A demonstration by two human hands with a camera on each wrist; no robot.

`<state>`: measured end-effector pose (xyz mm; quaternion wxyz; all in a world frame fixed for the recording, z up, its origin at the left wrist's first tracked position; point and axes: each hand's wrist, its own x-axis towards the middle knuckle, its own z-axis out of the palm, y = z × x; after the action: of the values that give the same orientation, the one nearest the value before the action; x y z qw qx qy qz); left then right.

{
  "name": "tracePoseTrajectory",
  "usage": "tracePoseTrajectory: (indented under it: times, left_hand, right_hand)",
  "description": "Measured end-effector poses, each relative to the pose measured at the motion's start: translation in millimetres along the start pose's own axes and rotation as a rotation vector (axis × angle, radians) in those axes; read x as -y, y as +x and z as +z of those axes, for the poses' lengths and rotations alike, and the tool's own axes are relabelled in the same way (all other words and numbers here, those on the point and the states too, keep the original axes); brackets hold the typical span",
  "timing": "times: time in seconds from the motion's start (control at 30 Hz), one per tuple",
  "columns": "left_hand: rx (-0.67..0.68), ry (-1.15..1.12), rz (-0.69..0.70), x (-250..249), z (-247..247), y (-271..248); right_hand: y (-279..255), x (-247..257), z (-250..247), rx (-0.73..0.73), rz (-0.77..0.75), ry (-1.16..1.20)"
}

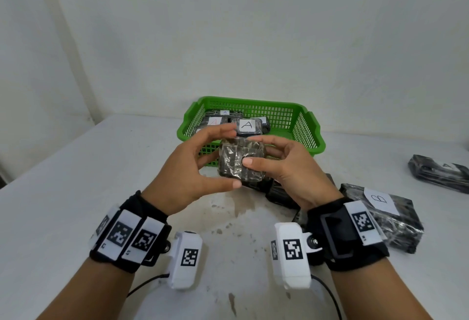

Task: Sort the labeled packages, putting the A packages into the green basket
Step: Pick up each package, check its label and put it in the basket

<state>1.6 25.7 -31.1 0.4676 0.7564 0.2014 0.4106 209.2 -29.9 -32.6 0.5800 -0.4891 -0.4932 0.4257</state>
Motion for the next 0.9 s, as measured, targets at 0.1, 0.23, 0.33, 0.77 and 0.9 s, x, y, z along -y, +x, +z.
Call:
tracePoseTrajectory:
  times: [0.1,0.23,0.33,0.77,0.9]
  left_hand:
    - [-0.018,-0.055,-0.059,0.6,0.6,1.3]
    - [-0.067,-0.038,-0.044,3.6,-2.5,1.6]
    - [-0.062,-0.044,-0.015,3.9,-1.5,1.2]
    - [-0.001,0.026,0.029,4.9,1.2,-0.7]
    - [0.002,0.047,0.033,4.4,1.6,-0.5]
  right_hand:
    - [-1.6,2.7,-2.0,0.018,-0.045,-0.041]
    - [-3.8,5.5,1.8,0.029,-0.016,-0.032]
    - [-2.9,4.2,6.0,0.06,0.128,0.042]
    - [-1.8,-7.0,21.0,-0.042,0.091,0.001]
    - [-2.1,-6.8,21.3,-0.056,0.077,-0.019]
